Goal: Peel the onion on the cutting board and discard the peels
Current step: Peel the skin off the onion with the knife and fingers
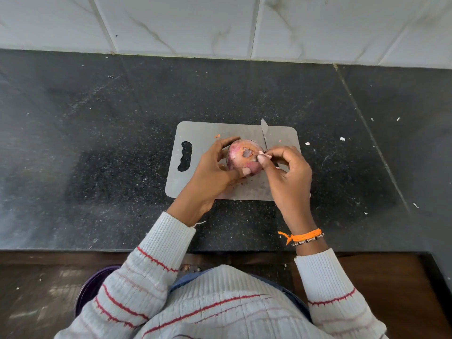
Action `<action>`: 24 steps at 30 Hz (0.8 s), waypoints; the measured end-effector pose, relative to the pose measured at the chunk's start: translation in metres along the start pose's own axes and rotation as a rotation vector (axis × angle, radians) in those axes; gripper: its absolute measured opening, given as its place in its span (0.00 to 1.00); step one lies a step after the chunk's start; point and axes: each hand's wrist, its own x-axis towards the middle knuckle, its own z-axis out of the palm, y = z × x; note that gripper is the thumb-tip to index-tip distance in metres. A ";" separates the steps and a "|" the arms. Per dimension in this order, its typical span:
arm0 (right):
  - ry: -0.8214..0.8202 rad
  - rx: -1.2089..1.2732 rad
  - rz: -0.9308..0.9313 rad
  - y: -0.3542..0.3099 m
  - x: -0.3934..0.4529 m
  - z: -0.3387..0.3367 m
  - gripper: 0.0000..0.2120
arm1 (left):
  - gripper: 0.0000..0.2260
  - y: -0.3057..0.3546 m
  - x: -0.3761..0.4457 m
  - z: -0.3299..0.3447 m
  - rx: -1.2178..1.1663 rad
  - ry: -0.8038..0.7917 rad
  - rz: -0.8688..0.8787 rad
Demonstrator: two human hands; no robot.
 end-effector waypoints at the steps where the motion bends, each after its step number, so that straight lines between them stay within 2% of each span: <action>1: 0.006 0.003 0.009 0.001 0.000 -0.001 0.03 | 0.28 0.001 0.000 0.000 -0.007 -0.006 -0.003; 6: 0.062 0.026 0.083 0.003 0.002 -0.003 0.03 | 0.26 0.003 0.001 -0.001 -0.085 -0.033 -0.039; 11: 0.075 0.206 0.189 0.008 0.003 -0.006 0.06 | 0.27 0.002 0.002 -0.001 -0.206 -0.086 -0.101; 15: 0.051 0.314 0.199 0.000 0.003 -0.005 0.10 | 0.27 0.002 0.003 0.006 -0.187 -0.006 -0.111; 21: 0.083 0.135 0.221 0.019 0.005 -0.004 0.08 | 0.25 0.008 0.002 0.002 -0.209 -0.005 -0.096; 24: 0.028 0.024 0.227 0.024 0.003 -0.002 0.07 | 0.26 0.011 0.002 -0.002 -0.205 0.004 -0.086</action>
